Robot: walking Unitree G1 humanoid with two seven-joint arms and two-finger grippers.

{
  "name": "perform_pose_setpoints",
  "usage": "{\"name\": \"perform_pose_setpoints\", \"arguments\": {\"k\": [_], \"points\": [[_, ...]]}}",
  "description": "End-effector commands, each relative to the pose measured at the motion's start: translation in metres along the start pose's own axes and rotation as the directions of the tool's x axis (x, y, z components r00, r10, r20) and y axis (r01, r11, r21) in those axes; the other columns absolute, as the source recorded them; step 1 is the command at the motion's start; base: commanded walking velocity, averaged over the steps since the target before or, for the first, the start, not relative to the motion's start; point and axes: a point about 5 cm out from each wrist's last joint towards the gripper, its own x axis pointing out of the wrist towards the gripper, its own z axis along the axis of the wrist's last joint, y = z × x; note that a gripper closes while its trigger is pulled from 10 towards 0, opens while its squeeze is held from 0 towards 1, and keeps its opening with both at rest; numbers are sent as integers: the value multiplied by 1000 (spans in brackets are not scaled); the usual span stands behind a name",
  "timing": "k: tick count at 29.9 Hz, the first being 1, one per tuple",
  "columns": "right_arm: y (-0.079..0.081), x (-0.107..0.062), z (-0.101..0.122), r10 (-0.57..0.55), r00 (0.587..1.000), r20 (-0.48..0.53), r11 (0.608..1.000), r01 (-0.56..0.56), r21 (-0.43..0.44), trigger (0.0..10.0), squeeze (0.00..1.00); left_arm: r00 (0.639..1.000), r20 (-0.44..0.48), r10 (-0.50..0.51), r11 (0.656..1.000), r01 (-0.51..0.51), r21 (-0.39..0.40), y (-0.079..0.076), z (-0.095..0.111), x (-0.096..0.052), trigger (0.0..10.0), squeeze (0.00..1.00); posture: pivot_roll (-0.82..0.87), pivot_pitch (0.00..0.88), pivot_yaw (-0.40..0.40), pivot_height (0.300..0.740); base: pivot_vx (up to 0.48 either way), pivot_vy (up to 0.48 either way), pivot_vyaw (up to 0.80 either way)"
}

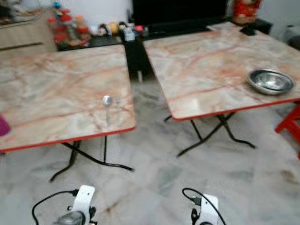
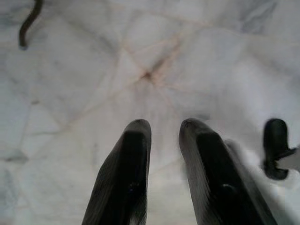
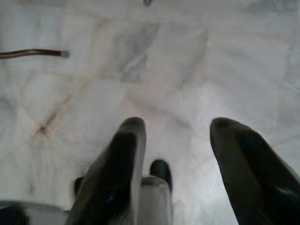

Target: Setting the table

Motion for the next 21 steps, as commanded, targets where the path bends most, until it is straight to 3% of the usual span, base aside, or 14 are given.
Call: {"name": "perform_pose_setpoints", "arguments": {"k": [1,17,21], "points": [[9,1,3,21,1000,8,1000,-21,1,10000,0,999,-21,28,1000,-28,10,11,-5,-1,10000,0,-48,0,27,725,0,480,0],[10,1,3,20,1000,7,1000,-21,15,10000,0,999,-19,33,999,-33,4,11,-5,-1,10000,0,-39,0,19,725,0,429,0],[9,1,4,20,1000,9,1000,-20,16,10000,0,999,-5,34,999,-34,-1,11,-3,-1,10000,0,-38,0,15,725,0,86,0]]}}
